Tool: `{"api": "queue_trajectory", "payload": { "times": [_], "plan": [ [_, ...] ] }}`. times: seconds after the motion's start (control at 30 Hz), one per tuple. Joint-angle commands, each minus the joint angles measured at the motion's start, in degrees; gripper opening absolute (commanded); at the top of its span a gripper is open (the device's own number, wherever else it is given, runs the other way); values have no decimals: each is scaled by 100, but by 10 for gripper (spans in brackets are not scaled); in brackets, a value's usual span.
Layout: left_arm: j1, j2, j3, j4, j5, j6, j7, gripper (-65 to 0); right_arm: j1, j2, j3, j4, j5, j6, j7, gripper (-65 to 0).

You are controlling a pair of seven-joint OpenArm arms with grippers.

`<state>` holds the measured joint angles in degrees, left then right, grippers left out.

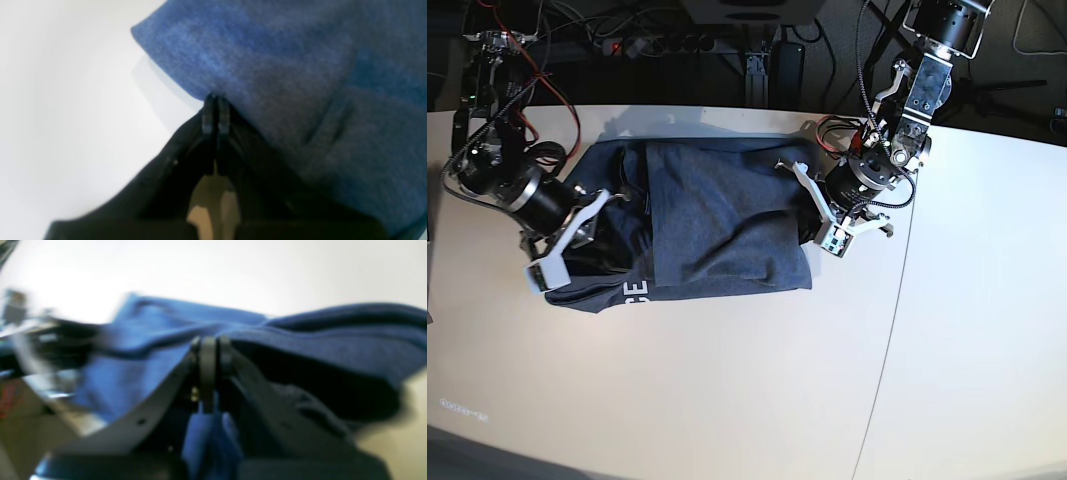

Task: Fold the T-shirt properly
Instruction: 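Grasp the folded shirt's edges with both grippers and lift it, then fold the shirt over with the right gripper toward the left gripper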

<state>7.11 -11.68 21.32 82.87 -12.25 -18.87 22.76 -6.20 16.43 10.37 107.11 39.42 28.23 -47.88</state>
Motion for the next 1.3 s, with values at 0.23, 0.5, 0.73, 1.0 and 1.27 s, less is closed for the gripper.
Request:
{"api": "queue_trajectory", "payload": {
  "times": [0.23, 0.5, 0.73, 1.0, 1.27],
  "plan": [
    [-127, 118, 57, -581, 227, 20, 1051, -650, 114, -505, -1287, 144, -452, 457, 393, -650],
    [-136, 118, 57, -581, 223, 20, 1073, -650, 645, -542, -2559, -13, -1790, 452, 568, -650],
    [-140, 118, 57, -581, 221, 22, 1069, -650, 1047, -1016, -3224, -542, -2649, 455, 514, -650],
    [-140, 109, -474, -579, 219, 20, 966, -650, 1056, -1169, -4269, -595, -3637, 452, 455, -650],
    [-138, -501, -1093, -579, -299, 17, 973, -650, 1045, -1169, -4404, -610, -3635, 450, 452, -650]
  ]
}}
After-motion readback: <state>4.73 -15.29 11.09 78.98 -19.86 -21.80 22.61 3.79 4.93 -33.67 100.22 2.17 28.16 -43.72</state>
